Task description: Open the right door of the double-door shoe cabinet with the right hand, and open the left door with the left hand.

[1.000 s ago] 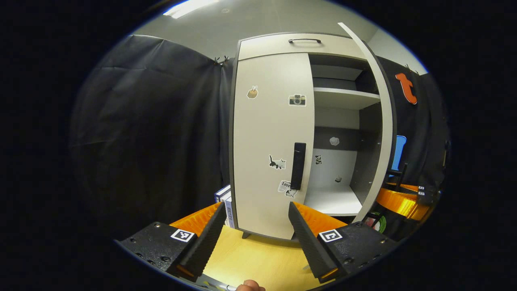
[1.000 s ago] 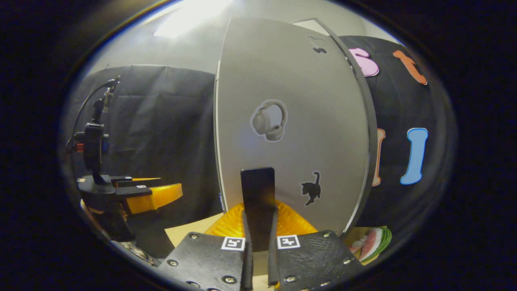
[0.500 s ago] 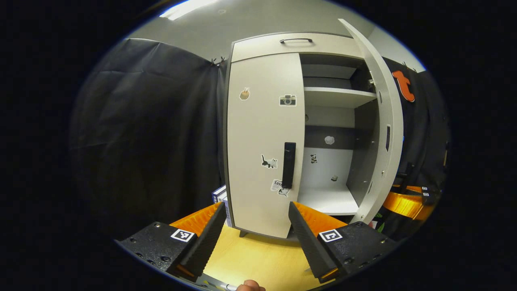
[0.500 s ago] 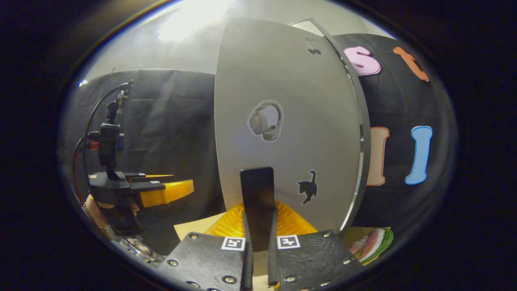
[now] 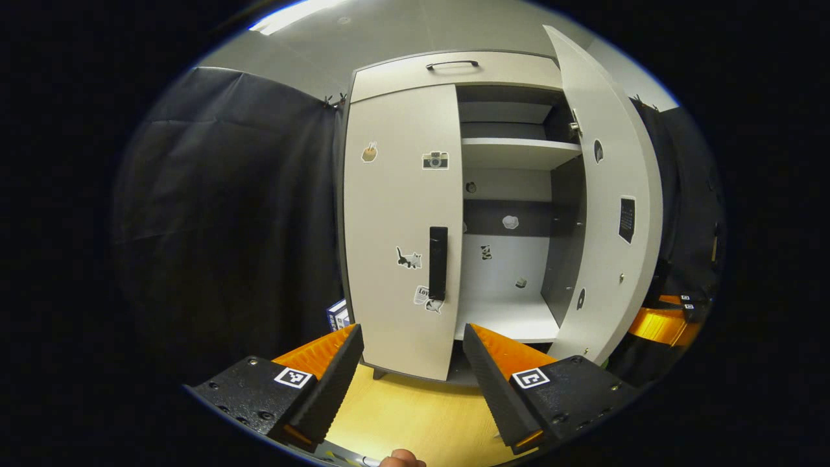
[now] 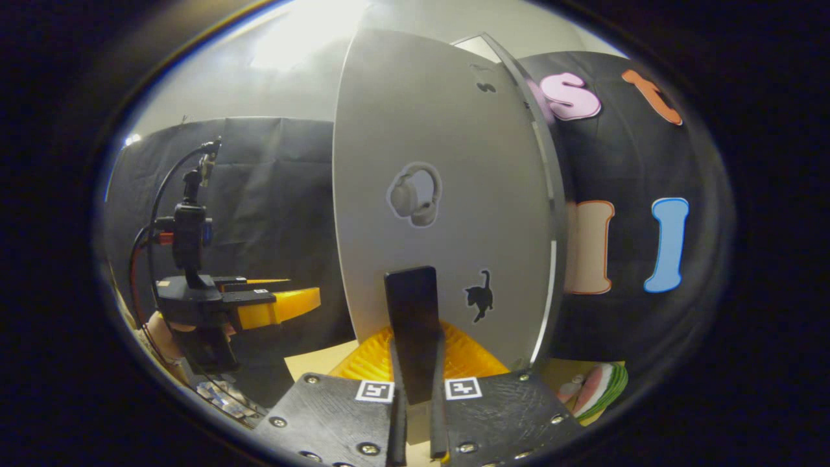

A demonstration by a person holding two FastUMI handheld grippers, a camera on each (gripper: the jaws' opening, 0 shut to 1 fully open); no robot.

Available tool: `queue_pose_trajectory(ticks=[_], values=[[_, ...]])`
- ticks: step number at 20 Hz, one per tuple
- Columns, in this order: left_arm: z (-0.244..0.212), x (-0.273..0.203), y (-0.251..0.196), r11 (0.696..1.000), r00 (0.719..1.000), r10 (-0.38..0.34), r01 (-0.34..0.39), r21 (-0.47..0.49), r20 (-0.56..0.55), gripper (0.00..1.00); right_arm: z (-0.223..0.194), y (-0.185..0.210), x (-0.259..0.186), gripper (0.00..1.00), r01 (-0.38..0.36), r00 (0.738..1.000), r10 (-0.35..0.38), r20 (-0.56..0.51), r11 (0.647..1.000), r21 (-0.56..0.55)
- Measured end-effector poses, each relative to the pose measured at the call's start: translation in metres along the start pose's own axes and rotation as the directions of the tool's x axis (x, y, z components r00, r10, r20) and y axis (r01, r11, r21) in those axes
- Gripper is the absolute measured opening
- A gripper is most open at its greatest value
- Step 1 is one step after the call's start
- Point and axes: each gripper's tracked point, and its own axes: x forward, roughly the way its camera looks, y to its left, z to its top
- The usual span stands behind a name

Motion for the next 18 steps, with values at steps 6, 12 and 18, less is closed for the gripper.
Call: queue_pose_trajectory(ticks=[6, 12, 18], values=[[0.001, 0.000, -0.029, 0.997, 0.997, -0.071, 0.071, 0.008, 0.005, 0.96, 0.001, -0.017, -0.020, 0.14, 0.080, 0.997, -0.080, 0.012, 0.997, 0.008], [0.001, 0.006, -0.045, 0.991, 0.991, -0.134, 0.134, 0.012, -0.003, 0.96, 0.000, -0.048, -0.043, 0.13, 0.200, 0.979, -0.201, 0.025, 0.979, 0.032], [0.003, 0.016, -0.044, 0.982, 0.983, -0.186, 0.186, 0.028, -0.006, 0.96, -0.022, -0.045, -0.048, 0.23, 0.276, 0.961, -0.277, -0.015, 0.960, -0.047]])
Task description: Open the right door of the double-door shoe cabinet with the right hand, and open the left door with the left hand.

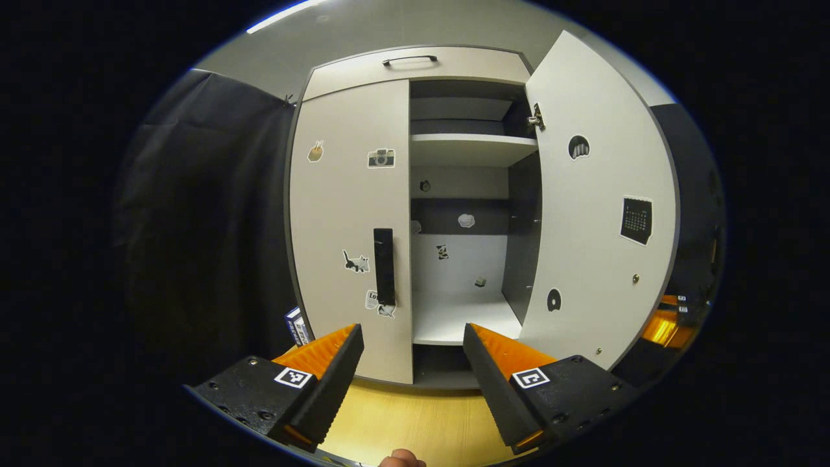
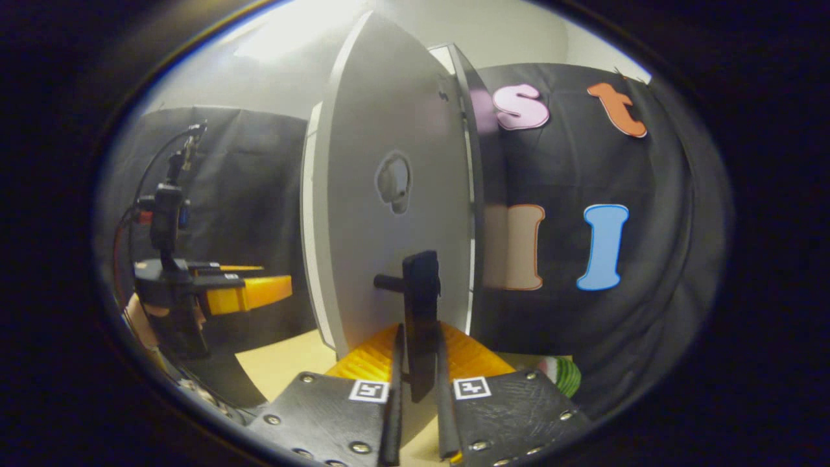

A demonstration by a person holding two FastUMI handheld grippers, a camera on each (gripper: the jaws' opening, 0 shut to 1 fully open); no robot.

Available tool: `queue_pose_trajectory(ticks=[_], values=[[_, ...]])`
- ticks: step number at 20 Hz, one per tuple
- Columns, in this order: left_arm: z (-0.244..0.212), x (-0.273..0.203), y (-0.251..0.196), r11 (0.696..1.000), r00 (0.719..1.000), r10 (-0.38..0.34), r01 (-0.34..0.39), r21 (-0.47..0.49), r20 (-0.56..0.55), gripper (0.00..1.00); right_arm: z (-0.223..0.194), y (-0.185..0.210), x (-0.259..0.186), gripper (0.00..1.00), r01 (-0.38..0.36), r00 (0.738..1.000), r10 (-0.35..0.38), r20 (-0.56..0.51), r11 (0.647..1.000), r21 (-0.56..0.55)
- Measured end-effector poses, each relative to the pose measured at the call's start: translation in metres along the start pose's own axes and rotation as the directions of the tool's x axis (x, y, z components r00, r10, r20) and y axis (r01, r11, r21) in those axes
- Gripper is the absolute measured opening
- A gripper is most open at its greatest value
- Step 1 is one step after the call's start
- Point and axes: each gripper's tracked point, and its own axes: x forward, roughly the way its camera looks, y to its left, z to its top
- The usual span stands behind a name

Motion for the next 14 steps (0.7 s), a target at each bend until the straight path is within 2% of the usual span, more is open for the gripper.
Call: queue_pose_trajectory(ticks=[2, 4, 6, 8, 9, 12, 14], values=[[-0.001, 0.005, 0.004, 1.000, 1.000, -0.017, 0.017, 0.003, -0.003, 0.96, -0.008, -0.005, -0.003, 0.26, 0.060, 0.998, -0.060, -0.005, 0.998, -0.012], [-0.004, 0.011, 0.009, 0.999, 0.999, -0.037, 0.037, 0.005, -0.010, 0.96, -0.010, -0.016, -0.010, 0.44, 0.139, 0.990, -0.139, 0.003, 0.990, -0.002], [-0.008, 0.019, 0.014, 0.998, 0.998, -0.060, 0.060, 0.007, -0.022, 0.96, -0.012, -0.021, -0.015, 0.66, 0.196, 0.980, -0.197, 0.010, 0.979, 0.055], [-0.009, 0.029, 0.022, 0.997, 0.996, -0.078, 0.079, 0.012, -0.030, 0.96, -0.012, -0.026, -0.023, 0.77, 0.246, 0.968, -0.249, 0.018, 0.963, 0.108], [-0.008, 0.035, 0.026, 0.996, 0.996, -0.084, 0.084, 0.014, -0.029, 0.96, -0.012, -0.031, -0.024, 0.81, 0.276, 0.960, -0.281, 0.021, 0.953, 0.126], [-0.002, 0.059, 0.040, 0.995, 0.995, -0.095, 0.095, 0.017, -0.021, 0.96, -0.016, -0.039, -0.029, 0.80, 0.348, 0.934, -0.357, 0.021, 0.922, 0.170], [0.003, 0.077, 0.048, 0.994, 0.994, -0.105, 0.105, 0.024, -0.015, 0.96, -0.018, -0.041, -0.030, 0.87, 0.386, 0.918, -0.397, 0.018, 0.900, 0.201]])
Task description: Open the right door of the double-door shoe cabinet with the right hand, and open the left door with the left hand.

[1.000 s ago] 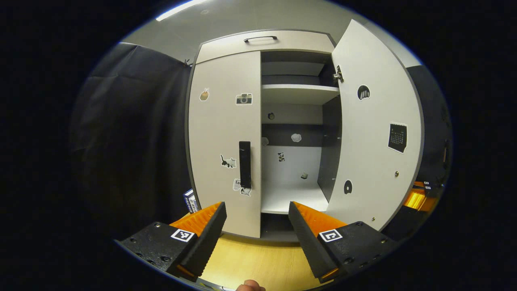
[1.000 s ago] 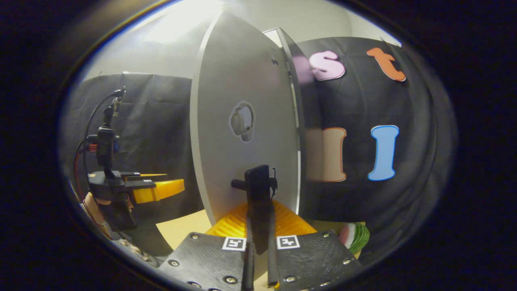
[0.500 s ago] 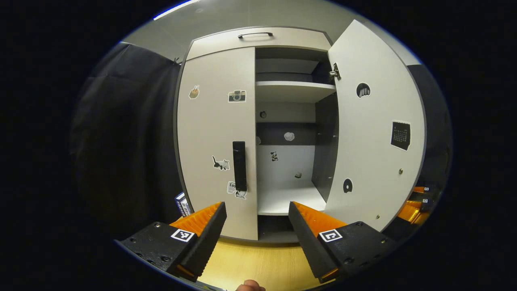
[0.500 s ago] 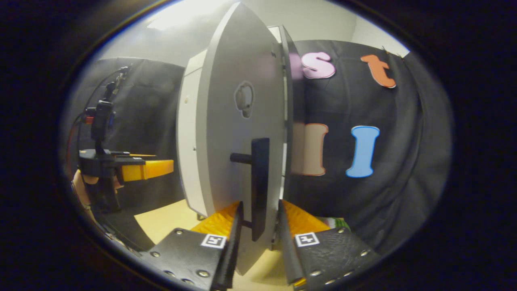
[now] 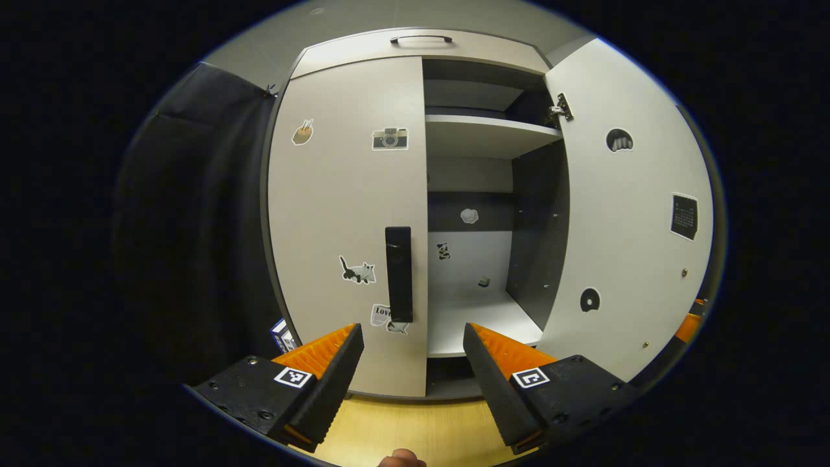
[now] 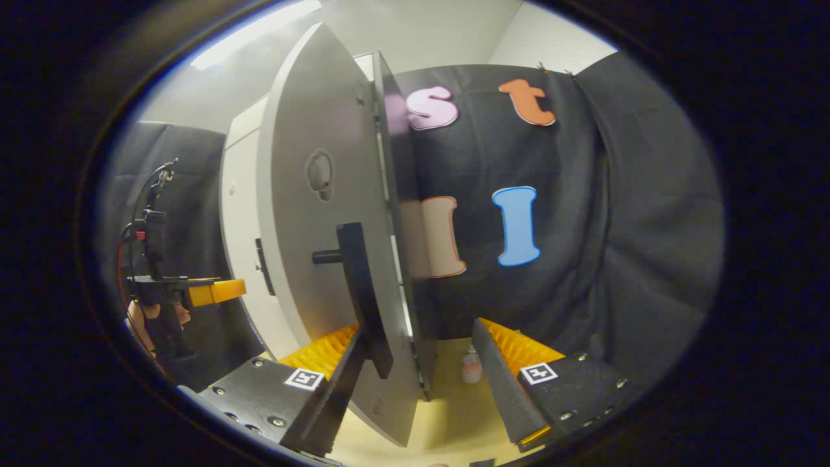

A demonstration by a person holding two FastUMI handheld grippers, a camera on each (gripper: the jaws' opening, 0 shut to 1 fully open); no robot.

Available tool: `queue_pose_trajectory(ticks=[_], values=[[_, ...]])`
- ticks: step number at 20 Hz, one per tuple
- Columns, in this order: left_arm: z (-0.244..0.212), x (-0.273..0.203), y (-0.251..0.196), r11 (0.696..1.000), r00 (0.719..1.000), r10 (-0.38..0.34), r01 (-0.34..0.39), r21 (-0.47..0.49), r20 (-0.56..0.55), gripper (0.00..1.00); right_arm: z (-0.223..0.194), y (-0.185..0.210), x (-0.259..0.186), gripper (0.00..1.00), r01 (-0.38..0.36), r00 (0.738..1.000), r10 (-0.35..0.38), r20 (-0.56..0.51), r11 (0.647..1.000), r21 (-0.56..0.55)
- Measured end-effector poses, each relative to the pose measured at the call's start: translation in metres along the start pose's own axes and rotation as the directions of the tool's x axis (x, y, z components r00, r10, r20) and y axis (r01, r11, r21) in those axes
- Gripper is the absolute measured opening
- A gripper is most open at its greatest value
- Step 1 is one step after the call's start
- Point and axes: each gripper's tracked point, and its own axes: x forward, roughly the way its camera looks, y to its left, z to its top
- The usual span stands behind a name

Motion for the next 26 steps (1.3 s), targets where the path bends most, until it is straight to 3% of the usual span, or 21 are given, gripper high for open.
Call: queue_pose_trajectory(ticks=[3, 4, 8, 9, 10, 13, 17, 21, 23, 24, 25, 26], values=[[0.004, 0.027, 0.013, 1.000, 1.000, -0.006, 0.005, 0.009, 0.013, 0.96, -0.002, -0.003, -0.003, 0.89, 0.064, 0.998, -0.064, 0.011, 0.998, 0.023], [0.005, 0.037, 0.017, 1.000, 1.000, -0.007, 0.007, 0.009, 0.012, 0.96, -0.002, -0.003, -0.004, 0.95, 0.083, 0.996, -0.084, 0.012, 0.996, 0.020], [0.003, 0.072, 0.024, 1.000, 1.000, -0.027, 0.027, 0.013, 0.001, 0.96, -0.004, -0.004, -0.008, 0.95, 0.159, 0.987, -0.159, 0.016, 0.987, -0.004], [0.003, 0.080, 0.024, 0.999, 0.999, -0.038, 0.038, 0.017, -0.002, 0.96, -0.005, -0.004, -0.009, 0.89, 0.173, 0.985, -0.173, 0.016, 0.985, -0.009], [0.003, 0.087, 0.024, 0.999, 0.999, -0.046, 0.046, 0.021, -0.002, 0.96, -0.005, -0.004, -0.010, 0.95, 0.186, 0.983, -0.185, 0.015, 0.983, -0.008], [0.003, 0.103, 0.022, 0.998, 0.998, -0.063, 0.063, 0.031, -0.001, 0.96, -0.006, -0.008, -0.016, 0.96, 0.235, 0.972, -0.234, 0.018, 0.972, -0.016], [0.000, 0.120, 0.018, 0.995, 0.996, -0.083, 0.084, 0.044, -0.013, 0.96, -0.007, -0.009, -0.020, 1.00, 0.263, 0.965, -0.263, 0.022, 0.964, -0.023], [0.000, 0.120, 0.021, 0.996, 0.999, -0.054, 0.054, 0.065, 0.001, 0.95, -0.010, -0.012, -0.025, 1.00, 0.281, 0.960, -0.280, 0.022, 0.959, -0.031], [-0.003, 0.123, 0.029, 0.997, 1.000, -0.019, 0.019, 0.076, 0.000, 0.85, -0.011, -0.017, -0.026, 1.00, 0.303, 0.953, -0.303, 0.019, 0.952, -0.037], [-0.001, 0.123, 0.026, 0.998, 0.999, -0.033, 0.032, 0.057, 0.013, 0.72, -0.011, -0.022, -0.027, 1.00, 0.317, 0.948, -0.317, 0.019, 0.947, -0.041], [-0.001, 0.121, 0.018, 0.998, 0.998, -0.062, 0.062, 0.026, 0.010, 0.71, -0.009, -0.026, -0.029, 1.00, 0.322, 0.947, -0.322, 0.022, 0.946, -0.036], [-0.003, 0.120, 0.013, 0.997, 0.997, -0.081, 0.081, -0.001, 0.007, 0.55, -0.007, -0.027, -0.029, 1.00, 0.324, 0.946, -0.323, 0.027, 0.946, -0.024]])
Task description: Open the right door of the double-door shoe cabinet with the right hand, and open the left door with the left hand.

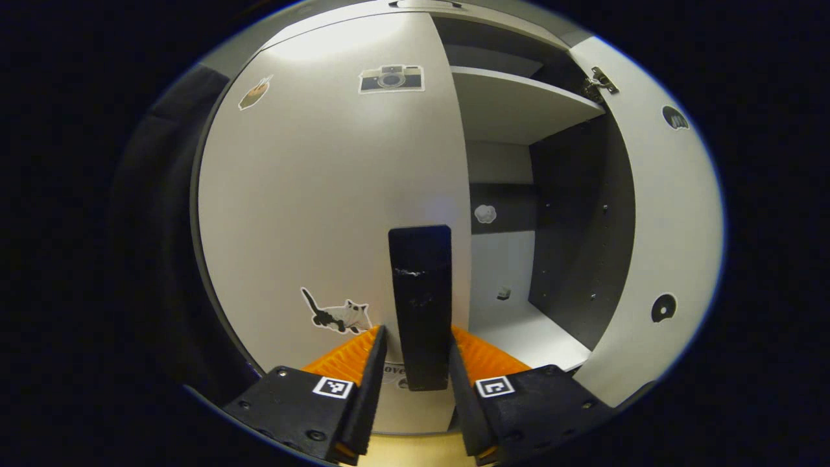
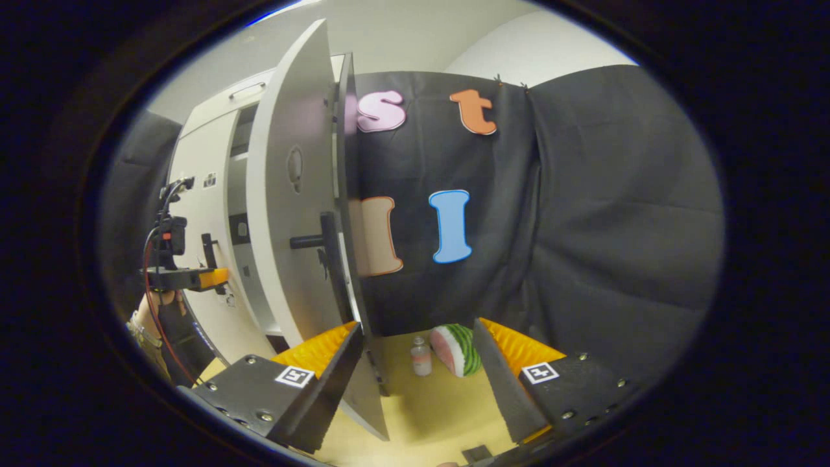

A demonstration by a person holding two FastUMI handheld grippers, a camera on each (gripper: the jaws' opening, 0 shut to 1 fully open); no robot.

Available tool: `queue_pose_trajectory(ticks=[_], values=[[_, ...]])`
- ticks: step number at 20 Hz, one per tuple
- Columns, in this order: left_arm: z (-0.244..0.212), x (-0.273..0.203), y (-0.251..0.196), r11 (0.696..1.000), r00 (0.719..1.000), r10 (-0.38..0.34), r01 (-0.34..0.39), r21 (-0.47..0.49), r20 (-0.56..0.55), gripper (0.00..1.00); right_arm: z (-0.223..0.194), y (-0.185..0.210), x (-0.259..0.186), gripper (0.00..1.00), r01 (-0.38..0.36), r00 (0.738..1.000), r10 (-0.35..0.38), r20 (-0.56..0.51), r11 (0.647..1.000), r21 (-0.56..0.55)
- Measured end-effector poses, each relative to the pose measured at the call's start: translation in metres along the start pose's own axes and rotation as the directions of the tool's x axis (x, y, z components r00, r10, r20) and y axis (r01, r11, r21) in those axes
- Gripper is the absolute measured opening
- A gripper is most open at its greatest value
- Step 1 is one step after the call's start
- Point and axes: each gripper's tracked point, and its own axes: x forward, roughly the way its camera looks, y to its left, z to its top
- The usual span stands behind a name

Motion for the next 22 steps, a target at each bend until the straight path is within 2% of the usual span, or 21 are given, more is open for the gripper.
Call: queue_pose_trajectory(ticks=[2, 6, 20, 21, 22], values=[[-0.001, 0.000, 0.001, 1.000, 1.000, 0.005, -0.005, 0.009, -0.010, 0.32, 0.002, -0.004, -0.003, 1.00, 0.002, 1.000, -0.002, 0.006, 1.000, 0.023], [-0.001, -0.001, 0.003, 1.000, 1.000, -0.004, 0.003, -0.007, -0.019, 0.25, 0.000, -0.015, -0.011, 1.00, 0.017, 1.000, -0.017, 0.003, 0.999, 0.043], [-0.003, -0.012, 0.011, 0.998, 0.998, -0.058, 0.058, 0.002, -0.024, 0.24, -0.005, -0.005, -0.043, 0.98, -0.027, 1.000, 0.027, -0.001, 0.998, 0.053], [-0.004, -0.015, 0.011, 0.998, 0.998, -0.061, 0.061, 0.001, -0.024, 0.24, -0.006, -0.004, -0.045, 0.93, -0.028, 1.000, 0.028, -0.001, 0.998, 0.055], [-0.004, -0.016, 0.011, 0.998, 0.997, -0.067, 0.067, -0.001, -0.023, 0.24, -0.007, -0.004, -0.046, 0.93, -0.028, 1.000, 0.028, -0.003, 0.998, 0.057]])
